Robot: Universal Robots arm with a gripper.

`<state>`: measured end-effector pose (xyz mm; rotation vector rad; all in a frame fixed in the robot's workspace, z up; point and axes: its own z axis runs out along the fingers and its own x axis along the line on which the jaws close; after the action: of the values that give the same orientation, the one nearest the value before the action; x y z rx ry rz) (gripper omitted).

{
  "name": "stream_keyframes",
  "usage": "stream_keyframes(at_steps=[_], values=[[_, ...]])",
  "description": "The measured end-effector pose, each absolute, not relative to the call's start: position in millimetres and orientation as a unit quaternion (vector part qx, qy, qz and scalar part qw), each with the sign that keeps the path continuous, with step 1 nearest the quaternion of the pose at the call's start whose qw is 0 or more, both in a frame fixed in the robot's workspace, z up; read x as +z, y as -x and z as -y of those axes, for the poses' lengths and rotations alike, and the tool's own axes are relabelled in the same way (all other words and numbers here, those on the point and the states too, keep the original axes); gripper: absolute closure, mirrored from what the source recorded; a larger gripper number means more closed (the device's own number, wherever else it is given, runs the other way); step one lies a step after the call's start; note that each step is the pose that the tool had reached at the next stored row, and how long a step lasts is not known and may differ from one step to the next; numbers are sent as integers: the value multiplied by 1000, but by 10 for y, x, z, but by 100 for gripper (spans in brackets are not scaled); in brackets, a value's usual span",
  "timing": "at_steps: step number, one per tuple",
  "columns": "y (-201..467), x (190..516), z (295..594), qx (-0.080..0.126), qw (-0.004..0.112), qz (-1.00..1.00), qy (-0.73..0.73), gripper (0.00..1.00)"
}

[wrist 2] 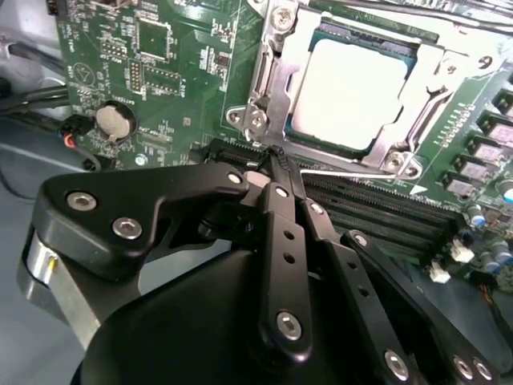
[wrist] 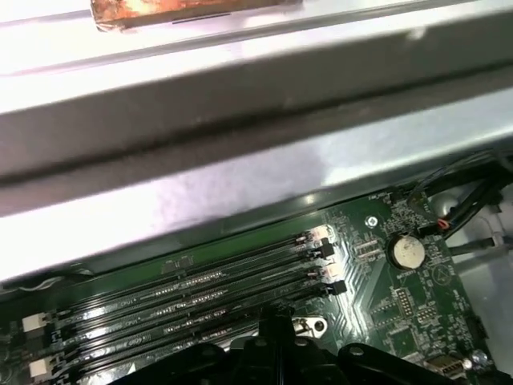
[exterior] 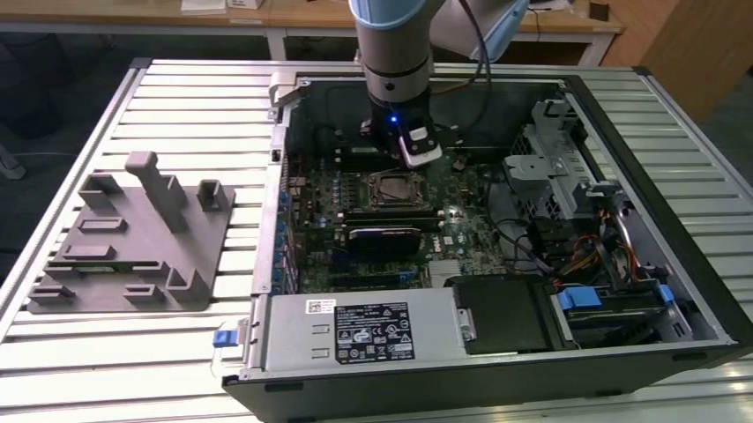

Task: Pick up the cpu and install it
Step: 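Install the first cpu locking lever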

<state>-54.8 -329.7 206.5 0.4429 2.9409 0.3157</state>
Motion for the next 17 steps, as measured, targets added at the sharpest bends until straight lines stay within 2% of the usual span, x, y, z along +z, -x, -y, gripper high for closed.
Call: stream_keyframes(at_steps=[17], values=[[574, 2074, 3213, 105, 75, -981, -148, 89]])
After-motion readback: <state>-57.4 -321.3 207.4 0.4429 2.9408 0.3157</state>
